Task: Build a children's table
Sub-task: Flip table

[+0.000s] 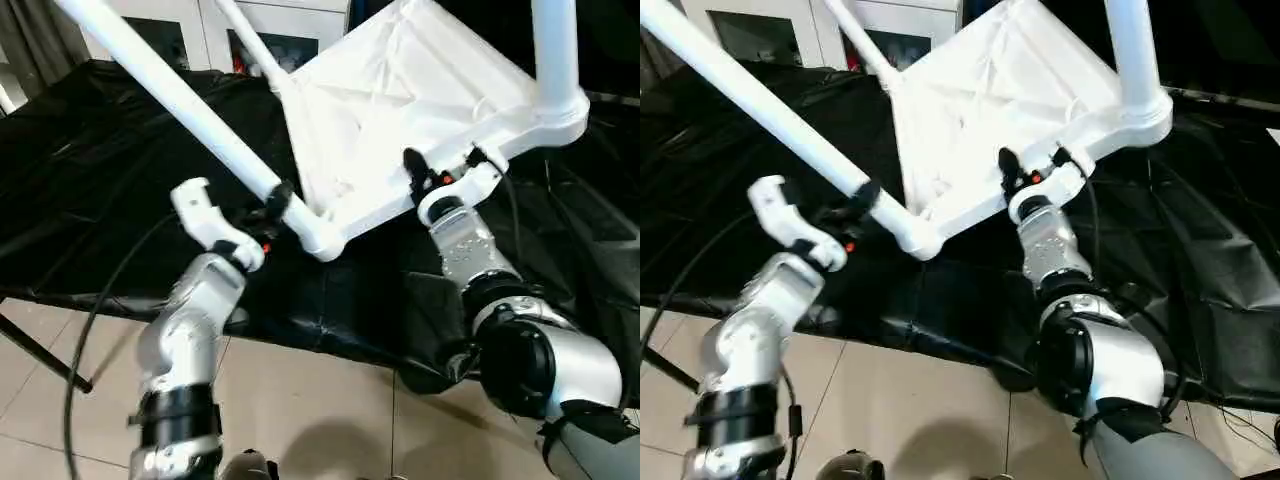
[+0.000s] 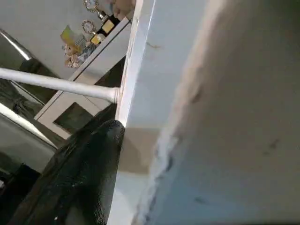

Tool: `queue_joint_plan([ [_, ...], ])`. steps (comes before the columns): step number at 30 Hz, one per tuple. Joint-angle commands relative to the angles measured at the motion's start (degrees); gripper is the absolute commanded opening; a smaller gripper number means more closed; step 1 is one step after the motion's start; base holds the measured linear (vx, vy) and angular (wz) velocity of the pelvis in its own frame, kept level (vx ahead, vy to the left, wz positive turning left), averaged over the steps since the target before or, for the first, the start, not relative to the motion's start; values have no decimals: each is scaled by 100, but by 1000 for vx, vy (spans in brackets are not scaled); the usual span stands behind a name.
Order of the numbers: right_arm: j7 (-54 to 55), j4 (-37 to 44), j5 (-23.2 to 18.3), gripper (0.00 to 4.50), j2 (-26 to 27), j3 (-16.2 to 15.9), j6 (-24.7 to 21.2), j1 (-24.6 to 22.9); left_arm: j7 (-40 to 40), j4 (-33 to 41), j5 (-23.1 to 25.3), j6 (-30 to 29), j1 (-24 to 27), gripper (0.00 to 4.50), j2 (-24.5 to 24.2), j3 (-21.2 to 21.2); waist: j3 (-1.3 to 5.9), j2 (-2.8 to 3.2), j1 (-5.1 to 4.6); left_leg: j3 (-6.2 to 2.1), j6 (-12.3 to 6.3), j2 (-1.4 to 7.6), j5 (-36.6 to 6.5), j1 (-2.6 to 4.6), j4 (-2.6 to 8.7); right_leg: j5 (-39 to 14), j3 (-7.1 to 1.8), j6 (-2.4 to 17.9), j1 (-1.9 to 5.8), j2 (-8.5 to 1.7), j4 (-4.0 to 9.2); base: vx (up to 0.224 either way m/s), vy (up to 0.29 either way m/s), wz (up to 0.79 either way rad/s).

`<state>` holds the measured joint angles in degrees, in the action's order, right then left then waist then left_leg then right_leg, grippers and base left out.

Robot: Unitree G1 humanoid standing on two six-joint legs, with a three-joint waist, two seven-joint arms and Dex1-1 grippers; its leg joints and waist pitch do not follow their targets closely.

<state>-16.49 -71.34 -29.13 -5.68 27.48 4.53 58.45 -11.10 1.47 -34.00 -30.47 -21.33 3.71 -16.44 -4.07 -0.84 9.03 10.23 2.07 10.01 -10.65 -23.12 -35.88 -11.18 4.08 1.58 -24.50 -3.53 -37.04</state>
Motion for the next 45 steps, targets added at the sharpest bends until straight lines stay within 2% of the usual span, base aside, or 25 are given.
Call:
queue_joint_plan([
  [1, 210, 447, 449, 248, -610, -166, 624, 36, -22, 292, -2, -48, 279, 359, -300, -354, 510, -44, -29, -79, -527, 323, -367, 127, 339, -110, -286, 1347, 356, -495, 332, 0, 0, 0],
  [4, 241, 536, 621, 248, -756, -297, 590, 64, 74, 305, 93, -128, 476, 359, -480, -384, 486, -26, -10, -60, -453, 323, -563, 184, 344, -352, -294, 1250, 308, -448, 379, 0, 0, 0],
  [5, 246, 561, 687, 248, -801, -351, 581, 70, 142, 297, 90, -130, 521, 359, -498, -433, 476, -16, 7, -48, -398, 319, -689, 212, 348, -478, -301, 1207, 291, -438, 407, 0, 0, 0],
  [6, 251, 574, 728, 248, -826, -382, 584, 71, 199, 291, 101, -126, 544, 359, -505, -458, 479, -20, 11, -61, -335, 317, -714, 189, 359, -539, -297, 1167, 316, -443, 401, 0, 0, 0],
  [8, 242, 622, 812, 247, -891, -456, 564, 77, 305, 278, 135, -116, 608, 359, -528, -506, 462, -5, 17, -56, -186, 326, -984, 233, 380, -825, -301, 1090, 276, -444, 449, 0, 0, 0],
  [10, 205, 687, 893, 244, -944, -553, 542, 78, 173, 390, 174, -100, 707, 359, -610, -377, 460, -27, 4, -72, -135, 325, -1033, 198, 399, -891, -306, 1028, 306, -454, 444, 0, 0, 0],
  [11, 200, 700, 913, 238, -951, -577, 544, 75, 131, 432, 174, -110, 730, 359, -634, -329, 464, -46, -23, -84, -120, 308, -957, 138, 405, -905, -305, 980, 351, -468, 432, 0, 0, 0],
  [13, 210, 766, 988, 227, -973, -664, 548, 62, -112, 624, 265, -45, 806, 359, -776, -60, 470, -37, -17, -88, -127, 318, -939, 152, 402, -920, -310, 939, 331, -482, 433, 0, 0, 0],
  [14, 214, 807, 1039, 219, -988, -712, 552, 60, -266, 721, 415, 38, 832, 359, -913, 145, 468, -60, -33, -92, -174, 311, -867, 139, 404, -886, -312, 909, 339, -475, 428, 0, 0, 0],
  [16, 288, 895, 1266, 214, -1047, -884, 601, 65, -685, 936, 916, 306, 865, 359, -1342, 712, 476, -43, -48, -102, -242, 311, -742, 134, 402, -848, -309, 858, 337, -471, 411, 0, 0, 0],
  [19, 355, 986, 1483, 211, -1101, -1048, 685, 112, -1064, 1179, 1349, 450, 748, 359, -1823, 1232, 475, -35, -74, -85, -229, 306, -631, 142, 386, -700, -310, 932, 330, -462, 394, 0, 0, 0],
  [21, 417, 1061, 1634, 211, -1140, -1175, 739, 193, -1353, 1428, 1744, 554, 406, 359, -2287, 1683, 487, -33, -99, -81, -231, 301, -534, 150, 380, -579, -309, 965, 329, -441, 353, 0, 0, 0],
  [22, 417, 1061, 1634, 209, -1140, -1175, 739, 193, -1353, 1428, 1744, 554, 406, 359, -2287, 1683, 481, -26, -99, -79, -227, 301, -523, 159, 378, -557, -308, 986, 320, -441, 352, 0, 0, 0],
  [23, 439, 1074, 1718, 209, -1163, -1247, 728, 236, -1385, 1463, 2007, 633, 72, 359, -2465, 1857, 473, -49, -105, -72, -167, 302, -549, 153, 380, -540, -313, 1038, 344, -454, 359, 0, 0, 0],
  [25, 534, 1106, 1894, 207, -1197, -1379, 771, 261, -1357, 1429, 2398, 816, -349, 359, -2653, 2049, 484, -35, -97, -68, -149, 298, -535, 171, 370, -507, -316, 1045, 332, -445, 343, 0, 0, 0],
  [28, 623, 1141, 1985, 205, -1207, -1439, 804, 276, -1370, 1360, 2776, 1098, -672, 359, -2789, 2216, 483, -76, -106, -67, -101, 291, -436, 132, 363, -406, -325, 1064, 372, -471, 324, 0, 0, 0],
  [29, 741, 1171, 2083, 203, -1212, -1496, 862, 288, -1405, 1266, 3280, 1405, -1104, 359, -2953, 2464, 472, -86, -99, -70, -127, 289, -447, 134, 365, -457, -323, 1030, 357, -452, 355, 0, 0, 0],
  [30, 805, 1165, 2108, 202, -1199, -1506, 882, 301, -1454, 1166, 3750, 1757, -1463, 359, -3092, 2697, 484, -40, -69, -67, -131, 296, -431, 170, 354, -487, -327, 995, 326, -451, 345, 0, 0, 0],
  [31, 805, 1165, 2108, 200, -1199, -1506, 882, 301, -1454, 1166, 3750, 1757, -1463, 359, -3092, 2697, 484, -40, -69, -67, -131, 296, -431, 170, 354, -487, -327, 995, 326, -451, 345, 0, 0, 0],
  [32, 841, 1173, 2119, 200, -1166, -1516, 877, 301, -1460, 1036, 4136, 2121, -1788, 359, -3241, 2914, 473, -73, -61, -75, -68, 307, -458, 157, 368, -429, -318, 1025, 343, -456, 349, 0, 0, 0],
  [33, 832, 1195, 2137, 200, -1140, -1542, 876, 293, -1425, 946, 4347, 2316, -1963, 359, -3312, 3006, 490, -60, -48, -77, -51, 308, -456, 167, 361, -405, -318, 1019, 349, -462, 326, 0, 0, 0],
  [39, 810, 1347, 2299, 199, -995, -1719, 925, 203, -836, 371, 5201, 2771, -2875, 359, -3521, 3120, 517, -51, -72, -77, -7, 274, -214, 109, 334, 79, -317, 1135, 385, -463, 250, 0, 0, 0],
  [41, 814, 1364, 2302, 199, -971, -1727, 927, 193, -772, 261, 5321, 2814, -2967, 359, -3543, 3113, 524, -65, -96, -85, -22, 271, -169, 97, 332, 138, -314, 1137, 404, -470, 236, 0, 0, 0],
  [44, 752, 1464, 2303, 198, -881, -1759, 980, 164, -246, -622, 5932, 2848, -3300, 359, -3753, 3080, 523, -54, -103, -82, -32, 270, -171, 100, 325, 181, -311, 1191, 393, -462, 235, 0, 0, 0],
  [45, 752, 1464, 2303, 198, -881, -1759, 980, 164, -246, -622, 5932, 2848, -3300, 359, -3753, 3080, 521, -50, -112, -80, -36, 262, -177, 97, 322, 170, -310, 1185, 384, -448, 240, 0, 0, 0],
])
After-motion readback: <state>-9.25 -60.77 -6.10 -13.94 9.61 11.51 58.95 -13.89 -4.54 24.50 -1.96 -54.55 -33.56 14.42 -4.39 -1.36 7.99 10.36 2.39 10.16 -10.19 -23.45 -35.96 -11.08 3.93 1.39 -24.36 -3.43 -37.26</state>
